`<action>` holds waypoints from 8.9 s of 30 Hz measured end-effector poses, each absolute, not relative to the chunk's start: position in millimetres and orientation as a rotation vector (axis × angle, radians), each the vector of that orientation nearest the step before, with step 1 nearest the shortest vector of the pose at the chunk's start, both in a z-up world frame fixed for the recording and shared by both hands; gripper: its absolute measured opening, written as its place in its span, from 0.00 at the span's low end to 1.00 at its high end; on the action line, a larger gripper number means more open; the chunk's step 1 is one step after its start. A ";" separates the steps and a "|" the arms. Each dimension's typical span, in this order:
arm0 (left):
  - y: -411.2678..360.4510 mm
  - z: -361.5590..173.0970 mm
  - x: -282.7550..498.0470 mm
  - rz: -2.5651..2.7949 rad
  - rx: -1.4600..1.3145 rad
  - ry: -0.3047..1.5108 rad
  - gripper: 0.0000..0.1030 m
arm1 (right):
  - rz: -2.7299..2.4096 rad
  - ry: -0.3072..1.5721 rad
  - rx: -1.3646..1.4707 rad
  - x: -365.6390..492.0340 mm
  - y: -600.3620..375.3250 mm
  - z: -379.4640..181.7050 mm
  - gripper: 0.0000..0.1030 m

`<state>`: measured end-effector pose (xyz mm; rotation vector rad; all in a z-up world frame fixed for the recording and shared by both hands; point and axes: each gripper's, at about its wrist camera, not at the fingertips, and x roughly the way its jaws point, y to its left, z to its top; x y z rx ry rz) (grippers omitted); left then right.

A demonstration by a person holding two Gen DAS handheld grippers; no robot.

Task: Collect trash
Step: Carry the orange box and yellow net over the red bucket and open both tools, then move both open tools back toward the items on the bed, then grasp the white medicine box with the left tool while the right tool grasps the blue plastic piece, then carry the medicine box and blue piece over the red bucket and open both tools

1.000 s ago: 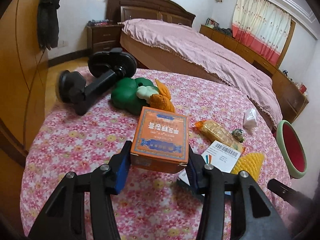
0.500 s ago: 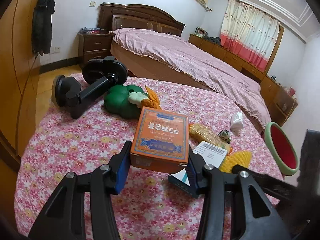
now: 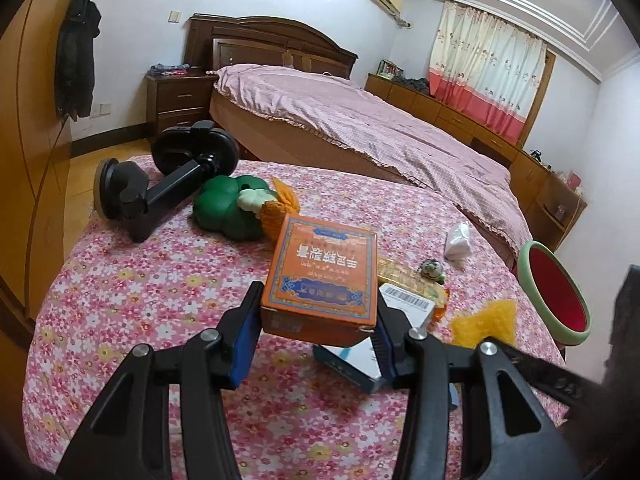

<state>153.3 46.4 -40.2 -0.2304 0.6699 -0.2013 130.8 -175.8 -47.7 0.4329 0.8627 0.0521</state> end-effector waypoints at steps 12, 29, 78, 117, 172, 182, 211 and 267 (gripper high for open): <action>41.7 -35.1 152.3 -0.202 -0.218 0.648 0.48 | -0.022 0.739 0.524 92.2 -233.1 -17.7 0.21; -72.0 19.9 132.4 -0.524 -0.119 0.686 0.48 | -0.156 0.563 0.638 25.1 -324.5 20.1 0.21; -371.1 -36.3 208.1 -0.717 0.051 0.859 0.54 | -0.266 0.594 0.656 90.9 -521.5 -18.5 0.24; -219.0 -2.2 190.7 -0.445 -0.088 0.816 0.54 | -0.057 0.668 0.654 95.2 -444.2 -12.6 0.51; 38.9 -61.5 178.7 -0.042 -0.196 0.944 0.54 | 0.113 0.930 0.438 121.9 -261.7 -37.8 0.51; 76.7 -57.6 138.4 0.035 -0.267 0.892 0.54 | 0.274 0.969 0.339 132.0 -194.4 -43.6 0.51; 77.8 -40.6 83.2 0.061 -0.286 0.819 0.54 | 0.326 0.939 0.245 126.4 -139.4 -68.6 0.11; -78.0 -11.6 131.1 -0.543 -0.187 0.839 0.54 | -0.259 0.663 0.581 63.1 -370.8 3.6 0.11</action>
